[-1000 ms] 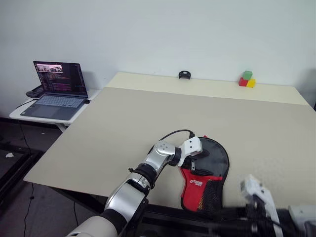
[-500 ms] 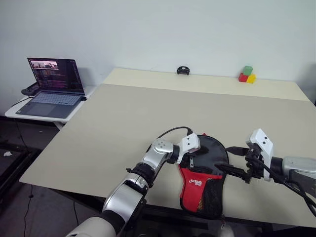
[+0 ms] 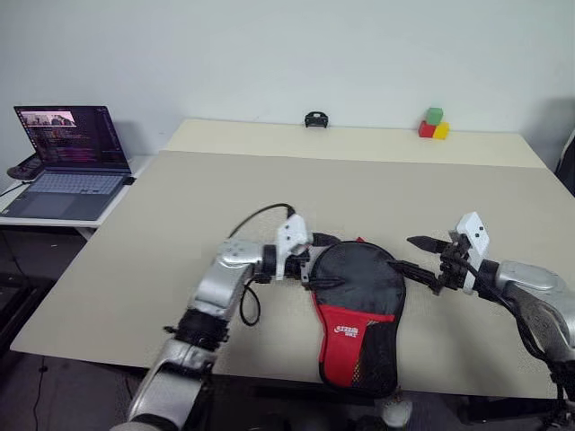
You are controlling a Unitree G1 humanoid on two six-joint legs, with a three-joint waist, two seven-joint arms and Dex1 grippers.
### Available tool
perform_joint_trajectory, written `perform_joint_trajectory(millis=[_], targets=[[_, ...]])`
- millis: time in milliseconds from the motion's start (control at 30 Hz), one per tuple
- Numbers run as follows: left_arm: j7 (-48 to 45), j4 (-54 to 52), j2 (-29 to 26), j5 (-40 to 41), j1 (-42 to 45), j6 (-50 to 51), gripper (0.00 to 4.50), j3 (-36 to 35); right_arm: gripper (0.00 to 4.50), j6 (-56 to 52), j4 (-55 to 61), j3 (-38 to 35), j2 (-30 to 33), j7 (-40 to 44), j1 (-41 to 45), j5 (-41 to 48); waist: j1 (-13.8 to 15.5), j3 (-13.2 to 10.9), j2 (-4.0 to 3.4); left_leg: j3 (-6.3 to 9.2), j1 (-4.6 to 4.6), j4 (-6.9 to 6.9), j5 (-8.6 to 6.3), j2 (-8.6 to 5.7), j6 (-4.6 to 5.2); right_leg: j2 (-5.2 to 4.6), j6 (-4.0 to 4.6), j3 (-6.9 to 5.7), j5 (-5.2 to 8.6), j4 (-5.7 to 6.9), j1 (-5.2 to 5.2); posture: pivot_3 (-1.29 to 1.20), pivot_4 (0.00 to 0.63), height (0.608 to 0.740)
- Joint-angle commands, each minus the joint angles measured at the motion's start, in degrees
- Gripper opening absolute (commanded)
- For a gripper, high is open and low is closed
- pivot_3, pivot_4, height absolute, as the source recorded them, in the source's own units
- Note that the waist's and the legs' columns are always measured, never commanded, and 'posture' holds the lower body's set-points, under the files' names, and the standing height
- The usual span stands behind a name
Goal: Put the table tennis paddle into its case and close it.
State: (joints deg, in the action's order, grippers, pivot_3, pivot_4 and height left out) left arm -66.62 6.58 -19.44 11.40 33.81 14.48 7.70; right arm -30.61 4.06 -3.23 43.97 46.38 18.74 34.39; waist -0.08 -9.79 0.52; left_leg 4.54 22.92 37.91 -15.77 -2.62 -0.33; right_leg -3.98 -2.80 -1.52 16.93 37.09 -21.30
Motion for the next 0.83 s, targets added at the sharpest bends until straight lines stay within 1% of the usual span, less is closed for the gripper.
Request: perform_joint_trajectory(millis=[33,133,167,267,367,467,567,600,733,833], targets=[[2.6,-10.0,-4.0,4.1,-4.2,6.9,4.50,-3.9,4.46,3.8,-4.6,-0.9,-0.6,3.7,2.7,-2.1,0.0,0.0,-0.05,-0.02,-0.01,0.00,0.00,0.00,0.00,0.01,0.00,0.03,0.00,0.01,0.00,0.00,0.150,0.740],[5.6,-13.5,-7.9,5.6,-7.8,10.0,4.50,-7.7,4.46,6.5,-10.7,-0.8,-1.0,5.7,5.4,-4.7,0.0,-0.1,-0.11,-0.07,-0.04,0.00,0.00,0.00,0.00,0.01,0.01,0.09,0.00,0.05,-0.03,0.00,0.150,0.740],[7.0,-13.9,-8.5,5.6,-8.3,10.5,4.50,-8.2,4.46,7.8,-13.1,-0.9,-0.9,6.2,6.3,-5.9,0.0,-0.1,-0.13,-0.07,-0.04,0.01,0.00,0.00,0.00,0.02,0.01,0.09,0.00,0.06,-0.04,0.00,0.150,0.740],[10.3,-14.9,-9.7,5.7,-10.0,11.2,4.50,-9.8,4.46,10.7,-19.0,-1.0,-1.1,6.9,8.5,-9.0,0.2,-0.1,-0.15,-0.15,-0.07,0.02,0.00,0.00,0.01,0.02,0.01,0.17,-0.01,0.11,-0.05,0.00,0.150,0.740],[13.2,-16.7,-9.4,5.6,-11.1,11.6,4.50,-9.8,4.46,12.9,-25.0,-2.0,-0.3,9.2,10.6,-10.4,0.2,-0.1,-0.15,-0.22,-0.06,0.02,-0.01,0.00,0.00,0.01,0.01,0.23,-0.01,0.09,-0.06,0.00,0.150,0.740],[14.3,-17.6,-10.3,5.8,-12.7,10.6,4.50,-10.7,4.46,13.2,-26.9,-3.1,0.4,9.4,11.4,-11.1,0.1,-0.1,-0.15,-0.30,-0.05,0.00,-0.01,0.00,-0.01,0.01,0.01,0.30,-0.01,0.08,-0.10,0.00,0.150,0.740],[14.1,-15.4,-10.9,5.1,-12.1,8.8,4.50,-10.2,4.46,13.4,-26.3,-4.1,1.6,8.6,11.7,-12.1,0.1,-0.1,-0.18,-0.33,-0.05,0.00,-0.01,0.01,-0.01,0.01,0.02,0.33,-0.01,0.11,-0.14,0.00,0.150,0.740],[14.7,-14.5,-10.4,4.4,-11.1,8.6,4.50,-9.3,4.46,14.0,-27.6,-4.3,2.1,9.2,12.3,-12.7,0.1,-0.1,-0.18,-0.34,-0.06,0.01,-0.01,0.01,-0.01,0.01,0.02,0.34,-0.02,0.12,-0.14,0.00,0.150,0.740],[15.3,-11.7,-9.4,3.9,-10.2,6.9,4.50,-7.9,4.46,11.2,-24.0,-5.2,2.9,9.5,10.2,-12.1,0.1,-0.1,-0.18,-0.40,-0.11,0.04,-0.01,0.01,-0.02,0.01,0.03,0.40,-0.03,0.18,-0.11,0.00,0.150,0.740],[16.6,-9.6,-7.8,3.5,-8.7,5.8,4.50,-6.8,4.46,10.4,-24.2,-5.3,3.2,9.9,10.2,-12.6,0.1,-0.1,-0.19,-0.42,-0.11,0.03,-0.01,0.01,-0.01,0.01,0.03,0.42,-0.03,0.18,-0.12,0.00,0.150,0.740]])
